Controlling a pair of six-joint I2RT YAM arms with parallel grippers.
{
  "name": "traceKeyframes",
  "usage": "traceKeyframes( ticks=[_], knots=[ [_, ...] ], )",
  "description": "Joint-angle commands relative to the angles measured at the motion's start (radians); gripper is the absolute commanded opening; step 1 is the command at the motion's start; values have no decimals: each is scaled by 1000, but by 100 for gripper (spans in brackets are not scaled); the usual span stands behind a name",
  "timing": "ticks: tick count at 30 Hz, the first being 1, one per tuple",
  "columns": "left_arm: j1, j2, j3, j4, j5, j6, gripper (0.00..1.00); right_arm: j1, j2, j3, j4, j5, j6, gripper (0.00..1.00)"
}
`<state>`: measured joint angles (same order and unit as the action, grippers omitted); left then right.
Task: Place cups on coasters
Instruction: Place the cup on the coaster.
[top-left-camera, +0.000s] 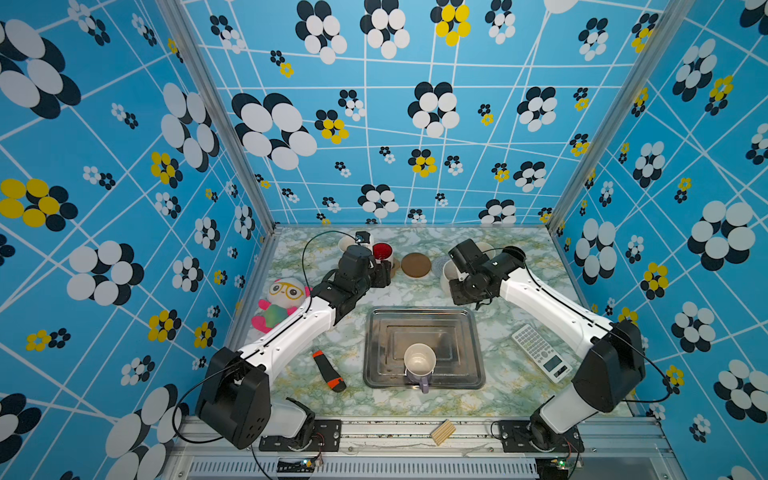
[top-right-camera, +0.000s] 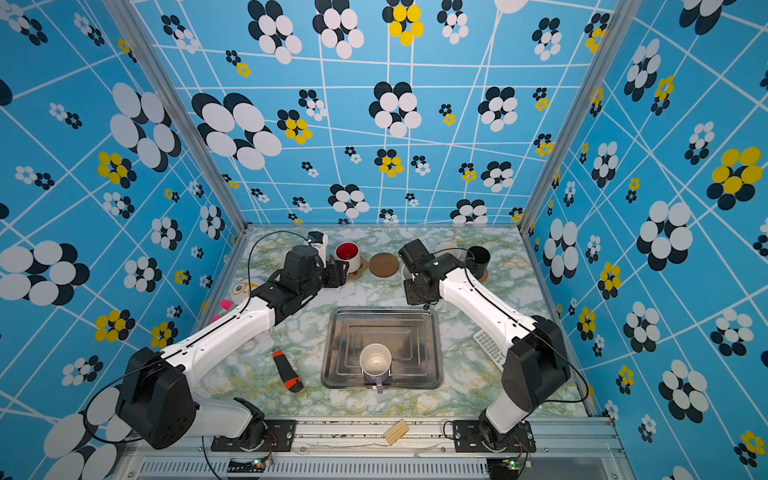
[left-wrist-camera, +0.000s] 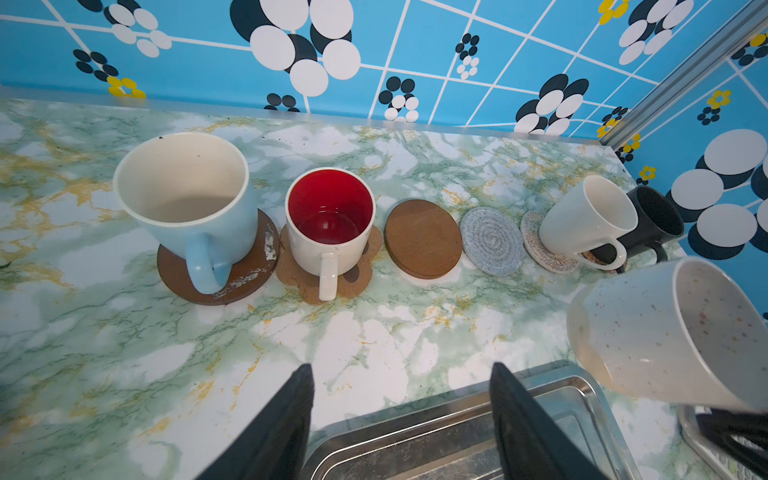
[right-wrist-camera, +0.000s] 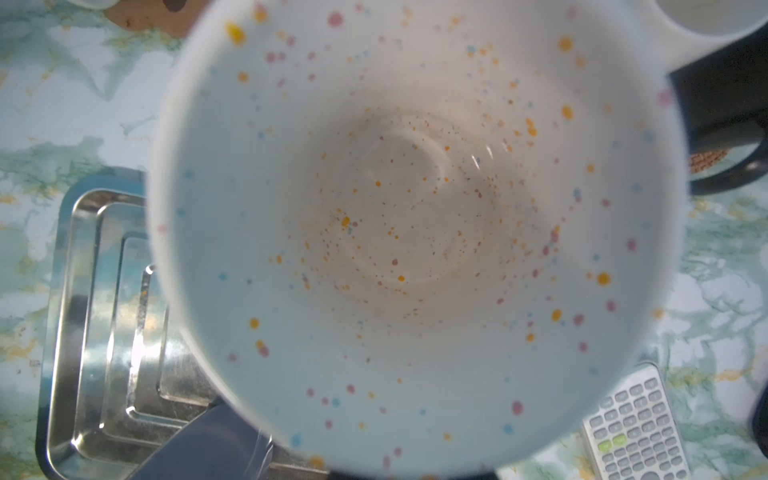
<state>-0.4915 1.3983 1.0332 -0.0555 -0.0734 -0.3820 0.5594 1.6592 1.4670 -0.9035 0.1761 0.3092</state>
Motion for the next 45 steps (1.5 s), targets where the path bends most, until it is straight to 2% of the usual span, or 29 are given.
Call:
traceKeyframes(
  ticks=[1,6,15,33,45],
  knots=[
    [10,-24,-12,17,20,-13,68,-34,63,118,51,-27,-69,0],
    [14,-20,-12,20,24,-14,68,-79,187,289,12,-41,-105,0],
    [24,-10,-10,22,28,-17,68,-128,356,481,-46,-74,-130,0],
    [37,7,-10,23,42,-23,68,-162,509,623,-82,-73,-131,0],
    [45,8,-13,23,47,-25,68,-179,567,635,-85,-74,-128,0]
  ],
)
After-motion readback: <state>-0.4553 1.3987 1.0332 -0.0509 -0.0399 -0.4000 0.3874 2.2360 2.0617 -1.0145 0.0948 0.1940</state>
